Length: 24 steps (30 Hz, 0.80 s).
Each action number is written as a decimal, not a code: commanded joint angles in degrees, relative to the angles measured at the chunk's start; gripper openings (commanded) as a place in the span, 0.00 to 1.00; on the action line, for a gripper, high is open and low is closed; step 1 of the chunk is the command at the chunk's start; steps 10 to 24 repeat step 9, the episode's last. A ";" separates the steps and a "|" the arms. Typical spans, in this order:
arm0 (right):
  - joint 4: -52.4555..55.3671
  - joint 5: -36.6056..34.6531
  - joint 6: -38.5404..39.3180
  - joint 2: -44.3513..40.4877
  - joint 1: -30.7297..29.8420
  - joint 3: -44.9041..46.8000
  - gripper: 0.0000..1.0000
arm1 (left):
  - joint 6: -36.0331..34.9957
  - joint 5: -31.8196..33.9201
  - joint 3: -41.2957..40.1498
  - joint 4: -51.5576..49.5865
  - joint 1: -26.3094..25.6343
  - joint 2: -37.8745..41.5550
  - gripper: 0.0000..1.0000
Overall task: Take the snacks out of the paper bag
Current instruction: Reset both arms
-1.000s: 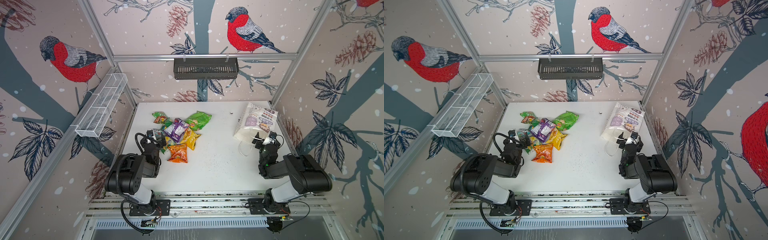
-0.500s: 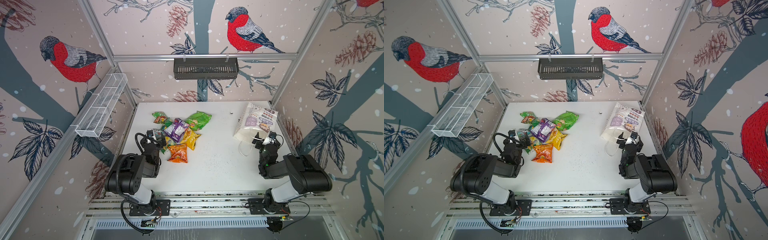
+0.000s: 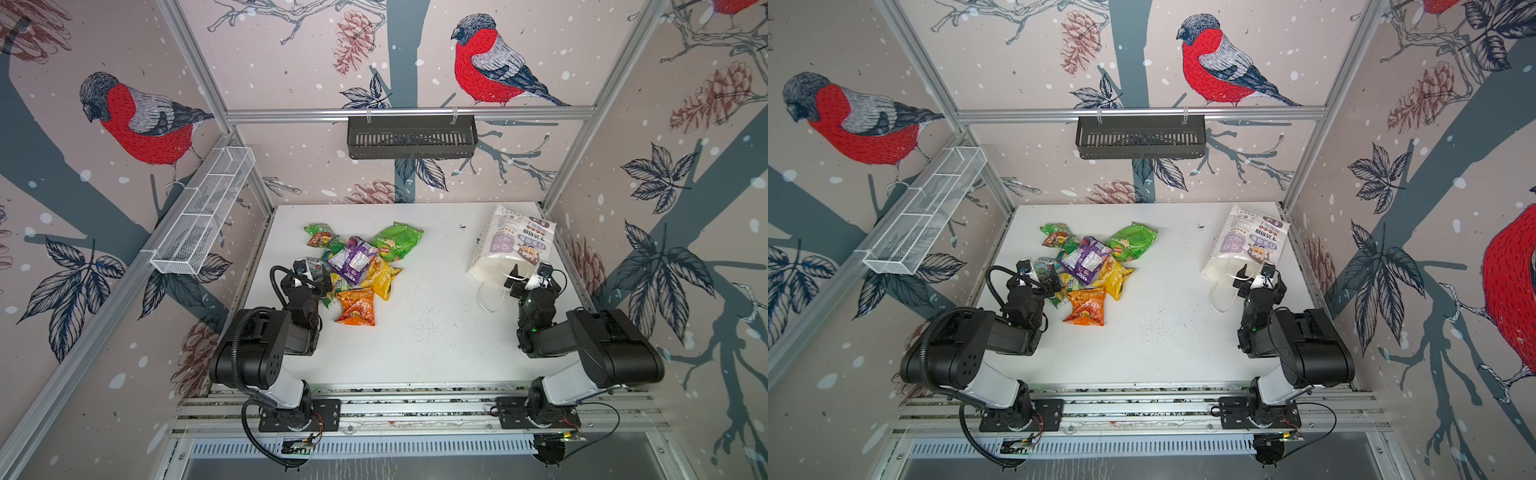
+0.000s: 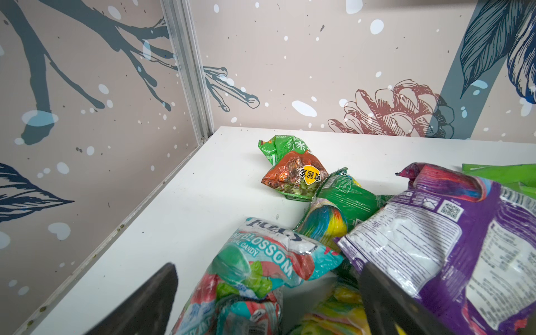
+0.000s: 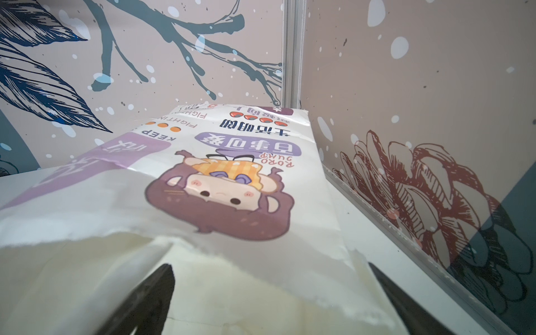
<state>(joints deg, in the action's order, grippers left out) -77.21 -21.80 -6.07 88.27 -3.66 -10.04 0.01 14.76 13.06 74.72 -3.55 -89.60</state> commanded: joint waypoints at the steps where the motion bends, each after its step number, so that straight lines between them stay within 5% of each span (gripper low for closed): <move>1: -2.05 -0.73 0.00 0.09 -0.03 -0.15 1.00 | 0.14 -0.30 0.26 0.87 0.01 0.04 0.97; 24: -2.05 -0.71 0.00 0.13 -0.07 -0.15 1.00 | 0.20 -0.31 0.12 1.08 0.02 0.13 0.97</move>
